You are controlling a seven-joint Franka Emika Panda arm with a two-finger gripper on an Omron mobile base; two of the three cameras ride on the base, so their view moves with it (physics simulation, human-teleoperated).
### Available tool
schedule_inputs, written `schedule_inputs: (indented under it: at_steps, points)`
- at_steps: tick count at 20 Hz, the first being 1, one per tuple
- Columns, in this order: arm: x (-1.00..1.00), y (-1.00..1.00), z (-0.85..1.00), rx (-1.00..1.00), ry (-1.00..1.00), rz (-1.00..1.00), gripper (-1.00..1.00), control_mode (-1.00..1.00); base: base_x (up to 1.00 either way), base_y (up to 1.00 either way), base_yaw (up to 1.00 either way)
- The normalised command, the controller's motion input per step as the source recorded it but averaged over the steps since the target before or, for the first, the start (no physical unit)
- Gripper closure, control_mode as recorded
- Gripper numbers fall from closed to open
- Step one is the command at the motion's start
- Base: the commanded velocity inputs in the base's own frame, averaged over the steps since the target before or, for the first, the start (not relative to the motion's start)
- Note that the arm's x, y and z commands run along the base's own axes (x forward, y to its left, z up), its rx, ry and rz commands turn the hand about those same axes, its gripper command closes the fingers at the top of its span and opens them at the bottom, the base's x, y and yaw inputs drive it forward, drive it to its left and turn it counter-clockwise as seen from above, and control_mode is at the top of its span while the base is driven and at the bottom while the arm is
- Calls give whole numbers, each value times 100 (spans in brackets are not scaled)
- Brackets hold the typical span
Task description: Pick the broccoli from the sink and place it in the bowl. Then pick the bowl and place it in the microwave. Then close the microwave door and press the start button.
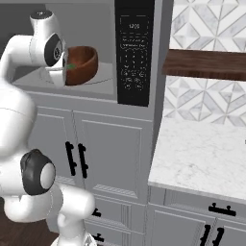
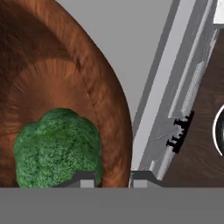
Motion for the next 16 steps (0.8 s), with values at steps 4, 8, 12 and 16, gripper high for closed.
schedule_inputs:
  at_steps: [4, 8, 12, 16]
  points:
    - [100, 0, -1, -20, -2, 14, 100, -100, 0, 0, 0]
    - [100, 4, -11, -23, -5, 12, 100, -100, 0, 0, 0]
    - [36, 0, -4, -14, 0, 5, -100, -100, 0, 0, 0]
    - [-30, 0, -5, 0, -1, 0, -100, -100, 0, 0, 0]
